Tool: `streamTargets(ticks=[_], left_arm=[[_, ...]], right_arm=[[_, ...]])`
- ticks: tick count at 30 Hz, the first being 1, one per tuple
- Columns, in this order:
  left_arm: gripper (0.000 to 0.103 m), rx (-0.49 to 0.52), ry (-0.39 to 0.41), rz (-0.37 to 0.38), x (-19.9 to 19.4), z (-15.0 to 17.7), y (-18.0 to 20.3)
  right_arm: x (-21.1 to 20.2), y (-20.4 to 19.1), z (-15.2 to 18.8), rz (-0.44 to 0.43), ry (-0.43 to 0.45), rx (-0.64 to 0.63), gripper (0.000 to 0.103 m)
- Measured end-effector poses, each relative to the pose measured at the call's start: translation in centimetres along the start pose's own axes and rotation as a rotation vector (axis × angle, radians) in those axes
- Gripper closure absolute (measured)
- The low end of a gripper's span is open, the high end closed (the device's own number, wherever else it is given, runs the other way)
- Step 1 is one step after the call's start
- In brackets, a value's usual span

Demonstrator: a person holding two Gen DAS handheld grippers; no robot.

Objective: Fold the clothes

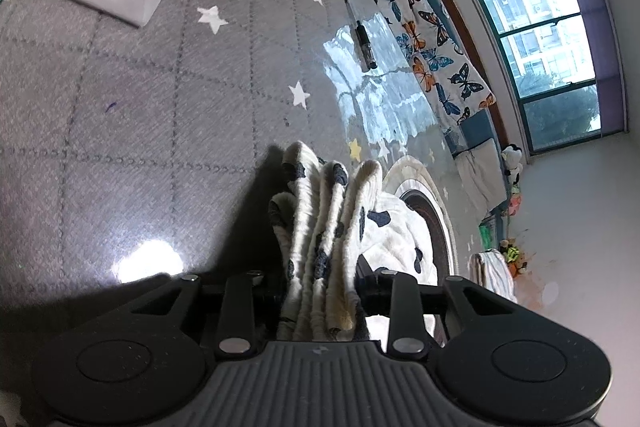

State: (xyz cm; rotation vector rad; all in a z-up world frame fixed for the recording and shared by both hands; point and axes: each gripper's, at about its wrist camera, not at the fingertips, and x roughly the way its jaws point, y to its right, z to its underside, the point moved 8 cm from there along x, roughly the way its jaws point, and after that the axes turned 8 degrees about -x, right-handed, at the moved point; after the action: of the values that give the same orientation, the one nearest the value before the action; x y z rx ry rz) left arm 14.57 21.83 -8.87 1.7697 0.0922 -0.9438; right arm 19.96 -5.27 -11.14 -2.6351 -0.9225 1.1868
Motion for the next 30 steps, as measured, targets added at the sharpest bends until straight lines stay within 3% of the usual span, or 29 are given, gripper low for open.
streamTargets(ticks=[6,11,20,30], left_arm=[[0.071,0.075,0.011,-0.009,-0.3,1.0,2.3],[0.071,0.130,-0.013,0.016,0.5,3.2,5.0],[0.071,0.254,-0.108,0.050,3.6,10.3,10.1],[0.071,0.382,-0.183,0.051,7.3,18.3,15.0]], right_arm=[[-3.1,0.1,-0.5,-0.003,0.087,0.035,0.095],[-6.8,1.1,-0.7,0.050,0.157,0.022,0.095],[-15.3,6.0,0.5,0.191,0.274,0.042,0.095],[-21.9,11.4,2.9,0.311,0.329,0.088,0.095]])
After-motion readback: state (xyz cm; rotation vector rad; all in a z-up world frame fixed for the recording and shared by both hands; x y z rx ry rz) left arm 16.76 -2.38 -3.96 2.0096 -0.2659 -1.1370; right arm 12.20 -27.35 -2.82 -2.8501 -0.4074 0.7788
